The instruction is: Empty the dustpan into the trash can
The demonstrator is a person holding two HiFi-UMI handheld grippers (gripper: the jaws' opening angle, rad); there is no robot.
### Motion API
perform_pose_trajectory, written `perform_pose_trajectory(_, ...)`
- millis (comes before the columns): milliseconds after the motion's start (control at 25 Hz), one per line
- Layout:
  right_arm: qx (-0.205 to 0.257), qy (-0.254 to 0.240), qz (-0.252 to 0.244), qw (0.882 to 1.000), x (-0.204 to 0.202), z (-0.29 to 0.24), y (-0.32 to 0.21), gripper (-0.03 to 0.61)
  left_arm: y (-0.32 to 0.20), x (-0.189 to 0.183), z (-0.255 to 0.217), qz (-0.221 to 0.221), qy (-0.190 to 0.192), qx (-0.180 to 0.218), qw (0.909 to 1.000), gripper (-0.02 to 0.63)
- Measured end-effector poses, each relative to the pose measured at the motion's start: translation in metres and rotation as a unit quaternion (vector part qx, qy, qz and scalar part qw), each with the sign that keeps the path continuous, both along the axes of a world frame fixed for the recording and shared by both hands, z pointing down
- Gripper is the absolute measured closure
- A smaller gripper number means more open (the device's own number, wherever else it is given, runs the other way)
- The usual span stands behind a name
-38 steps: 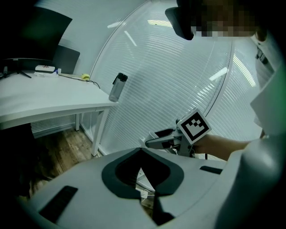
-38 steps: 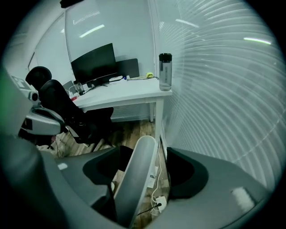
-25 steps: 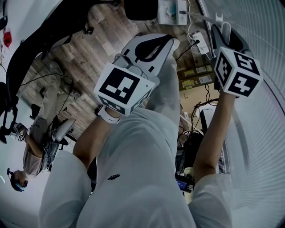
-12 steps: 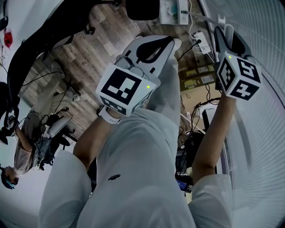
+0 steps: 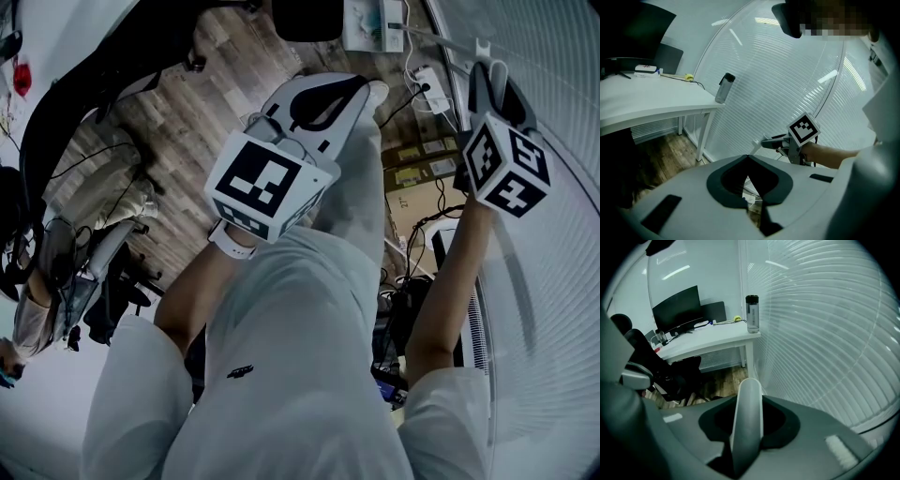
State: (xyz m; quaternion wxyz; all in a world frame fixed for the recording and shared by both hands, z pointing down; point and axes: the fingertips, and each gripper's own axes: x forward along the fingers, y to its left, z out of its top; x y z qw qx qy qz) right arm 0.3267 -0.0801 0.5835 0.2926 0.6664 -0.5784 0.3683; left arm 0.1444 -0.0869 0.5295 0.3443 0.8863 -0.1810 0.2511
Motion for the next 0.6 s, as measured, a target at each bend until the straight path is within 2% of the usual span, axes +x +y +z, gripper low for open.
perform_pose_trajectory(600, 0.03, 0.031, 0.026, 0.999, 0.0, -0.052, 0.022, 0.463, 0.003, 0.001, -0.028, 0.017, 0.008, 0.014, 0.9997, 0.607)
